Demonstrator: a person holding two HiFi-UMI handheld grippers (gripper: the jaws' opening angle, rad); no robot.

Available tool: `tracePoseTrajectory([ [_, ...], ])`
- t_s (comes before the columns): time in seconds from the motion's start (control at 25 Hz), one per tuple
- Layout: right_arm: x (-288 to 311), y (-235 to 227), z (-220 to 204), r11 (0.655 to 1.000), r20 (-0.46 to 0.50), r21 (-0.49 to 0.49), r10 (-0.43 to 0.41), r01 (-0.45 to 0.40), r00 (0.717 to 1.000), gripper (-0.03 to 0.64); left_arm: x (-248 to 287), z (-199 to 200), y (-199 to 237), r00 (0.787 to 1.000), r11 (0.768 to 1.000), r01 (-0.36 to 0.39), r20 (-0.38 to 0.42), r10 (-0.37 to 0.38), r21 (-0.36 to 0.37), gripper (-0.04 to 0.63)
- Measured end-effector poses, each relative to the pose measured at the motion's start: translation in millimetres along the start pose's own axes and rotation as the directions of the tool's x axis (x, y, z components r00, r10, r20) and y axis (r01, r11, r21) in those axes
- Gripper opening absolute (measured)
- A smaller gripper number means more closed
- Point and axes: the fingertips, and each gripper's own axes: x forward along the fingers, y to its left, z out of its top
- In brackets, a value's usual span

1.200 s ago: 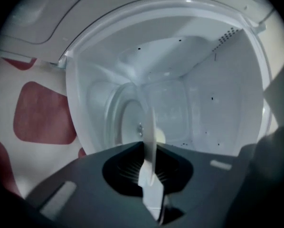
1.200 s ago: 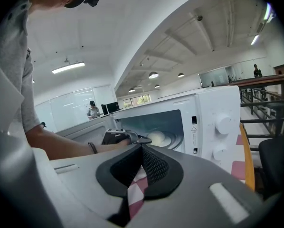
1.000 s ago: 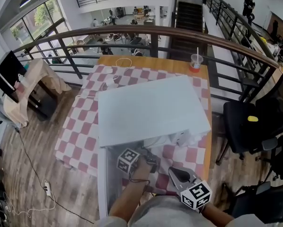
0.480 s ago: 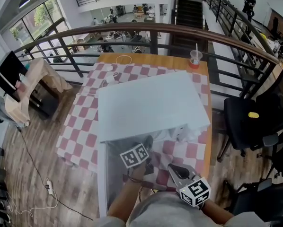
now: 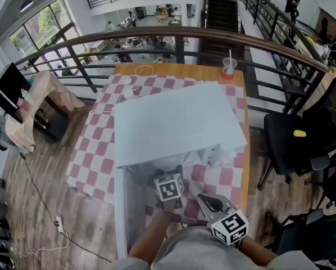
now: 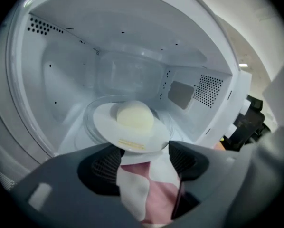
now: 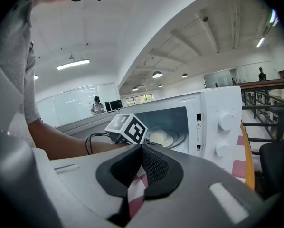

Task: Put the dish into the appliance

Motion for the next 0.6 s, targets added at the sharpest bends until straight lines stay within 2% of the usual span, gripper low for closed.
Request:
tracePoseTrajectory([
  [0.16, -1, 1, -1, 1.000, 0.000, 0.000, 0.000, 0.000, 1.000, 0.000, 0, -15, 5, 0.996, 0.999, -0.041, -0.080, 0.043, 0.030, 0.319],
  [0.24, -1, 1, -2, 1.000, -0.003, -0.001, 0.001, -0.001, 1.000, 0.000, 0, -21, 12, 0.994, 0.998, -0.064, -0.093, 0.066, 0.025, 0.318],
  [0.36, -2, 2, -4, 1.000, -0.004, -0.002, 0.001, -0.001, 1.000, 0.000, -3, -25, 19, 0.994, 0.997, -0.076, -0.081, 0.077, 0.019, 0.307],
  [0.6, -4, 1, -4, 1.000, -0.005, -0.004, 0.000, 0.000, 1.000, 0.000, -13, -27, 25, 0.995, 0.994, -0.094, -0.014, 0.096, 0.063, 0.302],
])
